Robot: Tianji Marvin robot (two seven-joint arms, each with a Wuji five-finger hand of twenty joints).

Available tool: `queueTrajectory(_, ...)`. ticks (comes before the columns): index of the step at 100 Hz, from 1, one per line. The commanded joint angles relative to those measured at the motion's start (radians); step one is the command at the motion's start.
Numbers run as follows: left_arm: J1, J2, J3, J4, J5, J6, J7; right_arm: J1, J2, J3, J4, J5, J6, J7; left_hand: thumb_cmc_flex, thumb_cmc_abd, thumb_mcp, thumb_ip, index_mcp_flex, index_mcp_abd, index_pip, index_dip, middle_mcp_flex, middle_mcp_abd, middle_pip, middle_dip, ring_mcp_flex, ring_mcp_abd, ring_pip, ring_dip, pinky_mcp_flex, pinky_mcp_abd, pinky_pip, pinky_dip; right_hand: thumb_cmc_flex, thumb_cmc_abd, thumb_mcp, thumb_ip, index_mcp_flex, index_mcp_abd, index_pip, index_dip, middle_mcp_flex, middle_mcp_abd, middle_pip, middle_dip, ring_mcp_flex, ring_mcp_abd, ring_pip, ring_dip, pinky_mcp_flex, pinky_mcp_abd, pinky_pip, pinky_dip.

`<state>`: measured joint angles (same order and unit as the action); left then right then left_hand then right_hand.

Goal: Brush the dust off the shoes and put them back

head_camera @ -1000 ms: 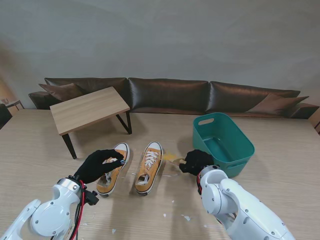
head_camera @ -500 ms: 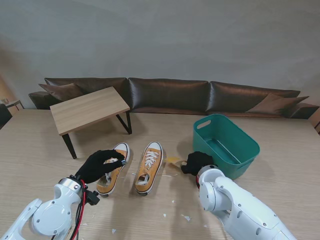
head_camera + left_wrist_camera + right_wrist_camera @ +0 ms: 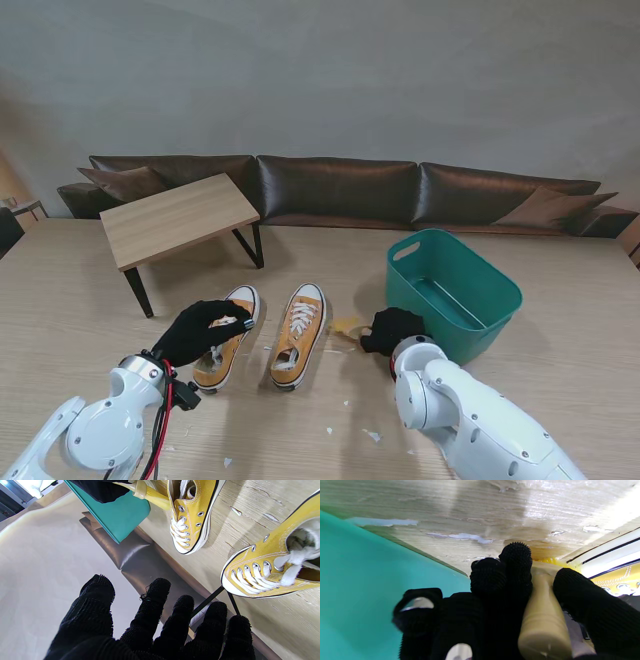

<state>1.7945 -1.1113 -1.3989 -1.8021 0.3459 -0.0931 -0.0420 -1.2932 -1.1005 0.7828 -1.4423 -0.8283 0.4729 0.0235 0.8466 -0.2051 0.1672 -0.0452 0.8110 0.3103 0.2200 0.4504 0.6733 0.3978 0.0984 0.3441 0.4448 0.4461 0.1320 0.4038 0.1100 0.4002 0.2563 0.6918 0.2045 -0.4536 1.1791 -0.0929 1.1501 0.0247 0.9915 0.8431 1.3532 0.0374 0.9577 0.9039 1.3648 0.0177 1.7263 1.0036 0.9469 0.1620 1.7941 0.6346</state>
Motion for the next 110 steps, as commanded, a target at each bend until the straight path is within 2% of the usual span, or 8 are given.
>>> queueTrajectory(1,0.003,-0.002,-0.001,0.001,-0.003,-0.003,-0.017,-0.010,-0.003,-0.009,-0.009,-0.009,0.008,0.016,0.024,0.050,-0.023,0.026,0.009,0.010,-0.001,0.004,0.012,0.004,-0.001,-0.005,-0.022,0.013,0.004,0.006,-0.005,-0.003,-0.030,0.016,-0.009,0.007,0.010,0.041,-0.020,0.056,-0.013,-0.031,0.055,-0.014,-0.011,-0.014,-0.042,-0.250,0.025,-0.018,0.219,-0.056,0.048,-0.015)
queueTrajectory(6,0.003,-0.002,-0.002,0.001,-0.003,-0.005,-0.017,-0.010,-0.003,-0.012,-0.009,-0.009,0.013,0.015,0.023,0.049,-0.024,0.026,0.008,0.009,-0.001,0.004,0.013,0.006,-0.001,-0.005,-0.025,0.013,0.003,0.005,-0.006,-0.004,-0.030,0.016,0.005,-0.011,0.018,0.025,-0.037,0.056,0.000,-0.095,0.049,-0.014,-0.022,-0.008,-0.042,-0.251,0.022,-0.019,0.218,-0.057,0.045,-0.020)
queueTrajectory(27,0.006,-0.002,-0.005,0.000,-0.003,-0.010,-0.018,-0.017,0.000,-0.020,-0.019,-0.006,0.032,0.032,0.023,0.050,-0.024,0.026,0.009,0.008,0.000,0.004,0.013,0.004,-0.001,-0.005,-0.022,0.013,0.004,0.006,-0.006,-0.003,-0.030,0.015,0.044,-0.088,0.042,-0.038,-0.116,0.052,0.007,-0.216,-0.009,-0.016,-0.044,-0.029,-0.042,-0.244,-0.009,-0.039,0.211,-0.038,0.006,-0.036)
queueTrajectory(49,0.012,-0.002,-0.009,-0.002,-0.001,-0.014,-0.016,-0.027,0.002,-0.020,-0.019,0.000,0.030,0.039,0.023,0.049,-0.024,0.026,0.008,0.010,-0.001,0.004,0.016,0.006,0.000,-0.004,-0.021,0.015,0.004,0.006,-0.005,-0.003,-0.030,0.016,0.085,-0.168,0.053,-0.077,-0.166,0.039,0.022,-0.257,-0.045,-0.019,-0.058,-0.051,-0.041,-0.240,-0.031,-0.055,0.206,-0.032,-0.016,-0.045)
queueTrajectory(61,0.012,-0.001,-0.010,-0.002,-0.001,-0.015,-0.016,-0.031,0.005,-0.019,-0.023,-0.008,0.029,0.044,0.023,0.050,-0.024,0.026,0.009,0.010,-0.001,0.004,0.016,0.004,0.000,-0.004,-0.021,0.014,0.005,0.006,-0.005,-0.003,-0.030,0.016,0.080,-0.193,0.033,-0.093,-0.191,0.041,0.010,-0.277,-0.074,-0.019,-0.072,-0.064,-0.041,-0.239,-0.047,-0.064,0.202,-0.026,-0.033,-0.051)
queueTrajectory(91,0.013,-0.001,-0.010,-0.005,-0.002,-0.014,-0.020,-0.040,0.003,-0.015,-0.020,-0.022,0.022,0.022,0.023,0.049,-0.025,0.026,0.009,0.009,0.000,0.005,0.020,0.005,0.000,-0.004,-0.020,0.015,0.005,0.006,-0.004,-0.002,-0.030,0.015,0.034,-0.178,-0.026,-0.022,-0.211,0.058,-0.052,-0.236,-0.122,-0.012,-0.081,-0.110,-0.041,-0.248,-0.062,-0.080,0.202,-0.035,-0.043,-0.054)
queueTrajectory(94,0.013,-0.001,-0.010,-0.005,-0.002,-0.014,-0.020,-0.040,0.003,-0.015,-0.020,-0.023,0.022,0.021,0.023,0.049,-0.025,0.026,0.009,0.010,0.000,0.005,0.020,0.007,0.000,-0.004,-0.020,0.015,0.005,0.006,-0.004,-0.002,-0.030,0.015,0.029,-0.182,-0.035,0.003,-0.210,0.060,-0.065,-0.209,-0.125,-0.012,-0.078,-0.117,-0.041,-0.248,-0.062,-0.080,0.202,-0.035,-0.043,-0.054)
queueTrajectory(110,0.013,0.000,-0.011,-0.004,-0.004,-0.014,-0.022,-0.038,0.002,-0.016,-0.016,-0.026,0.023,0.017,0.023,0.049,-0.025,0.026,0.010,0.011,0.000,0.005,0.020,0.006,0.000,-0.004,-0.018,0.014,0.006,0.006,-0.005,-0.002,-0.030,0.015,0.022,-0.204,-0.057,-0.004,-0.230,0.063,-0.083,-0.197,-0.142,-0.013,-0.079,-0.121,-0.041,-0.248,-0.068,-0.084,0.200,-0.034,-0.051,-0.057)
